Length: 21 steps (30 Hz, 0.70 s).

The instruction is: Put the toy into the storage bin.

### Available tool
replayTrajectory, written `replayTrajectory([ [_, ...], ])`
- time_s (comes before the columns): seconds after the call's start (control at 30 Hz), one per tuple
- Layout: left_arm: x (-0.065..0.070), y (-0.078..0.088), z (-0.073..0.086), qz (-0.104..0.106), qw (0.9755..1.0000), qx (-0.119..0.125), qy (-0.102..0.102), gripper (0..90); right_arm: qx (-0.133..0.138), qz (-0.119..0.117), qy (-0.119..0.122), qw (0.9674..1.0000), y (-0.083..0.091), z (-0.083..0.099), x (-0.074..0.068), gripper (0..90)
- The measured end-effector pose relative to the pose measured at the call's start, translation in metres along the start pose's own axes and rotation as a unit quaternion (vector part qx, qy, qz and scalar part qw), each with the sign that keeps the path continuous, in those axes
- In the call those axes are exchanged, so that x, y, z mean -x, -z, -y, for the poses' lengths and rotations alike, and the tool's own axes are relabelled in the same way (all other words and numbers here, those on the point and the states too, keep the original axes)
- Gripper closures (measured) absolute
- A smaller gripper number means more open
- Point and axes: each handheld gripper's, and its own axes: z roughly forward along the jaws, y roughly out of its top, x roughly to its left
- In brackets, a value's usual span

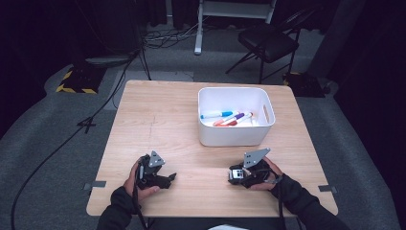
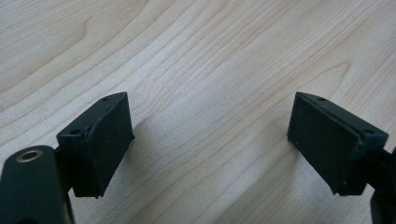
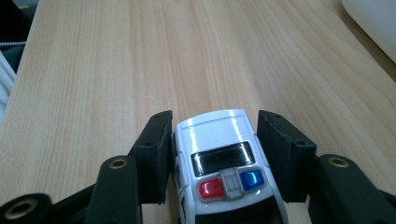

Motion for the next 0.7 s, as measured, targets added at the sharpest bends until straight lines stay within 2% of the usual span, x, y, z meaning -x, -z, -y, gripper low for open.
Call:
replayTrajectory([
  [0.1, 0.0, 0.0, 0.0, 0.0, 1.0, 0.0, 0.0, 14.3, -0.007, 0.008, -0.006, 0.9999, 0.0027, 0.0007, 0.0047, 43.8],
  [0.2, 0.0, 0.0, 0.0, 0.0, 1.0, 0.0, 0.0, 14.3, -0.016, -0.004, -0.001, 0.9999, 0.0038, 0.001, 0.0046, 36.8],
  [0.27, 0.0, 0.0, 0.0, 0.0, 1.0, 0.0, 0.0, 14.3, -0.022, -0.003, 0.003, 0.9998, 0.0051, 0.0016, 0.005, 35.4],
  [0.3, 0.0001, -0.0001, 0.0001, 0.001, 1.0, 0.0, 0.001, 14.3, -0.021, -0.003, 0.01, 0.9997, 0.0054, 0.0023, 0.0066, 35.4],
  [0.33, 0.0001, 0.0, 0.0, 0.0, 1.0, 0.0, 0.0, 14.3, -0.019, -0.005, 0.007, 0.9998, 0.0056, 0.0025, 0.0067, 35.8],
  [0.43, 0.0002, 0.0001, 0.0001, 0.0, 1.0, 0.0, 0.0, 14.3, -0.017, -0.003, 0.016, 0.9997, 0.0051, 0.0025, 0.0063, 44.5],
  [0.47, 0.0004, 0.0001, 0.0001, 0.0, 1.0, 0.0, 0.001, 14.3, -0.016, 0.001, 0.024, 0.9996, 0.0045, 0.0023, 0.0061, 45.2],
  [0.5, 0.0004, 0.0001, 0.0001, 0.0, 1.0, 0.0, 0.001, 14.4, -0.014, -0.001, 0.023, 0.9996, 0.0038, 0.0018, 0.0051, 46.8],
  [0.63, 0.0003, 0.0001, 0.0001, 0.0, 1.0, 0.0, 0.001, 14.4, -0.016, -0.001, 0.043, 0.999, 0.0015, -0.0005, 0.0047, 47.7],
  [0.67, 0.0003, -0.0001, 0.0001, 0.001, 1.0, 0.0, 0.001, 14.3, -0.014, -0.002, 0.035, 0.9993, 0.0006, -0.0013, 0.0033, 47.9],
  [0.7, 0.0003, 0.0001, 0.0001, 0.0, 1.0, -0.001, 0.002, 14.3, -0.016, 0.0, 0.041, 0.999, 0.0004, -0.0014, 0.0046, 47.9],
])
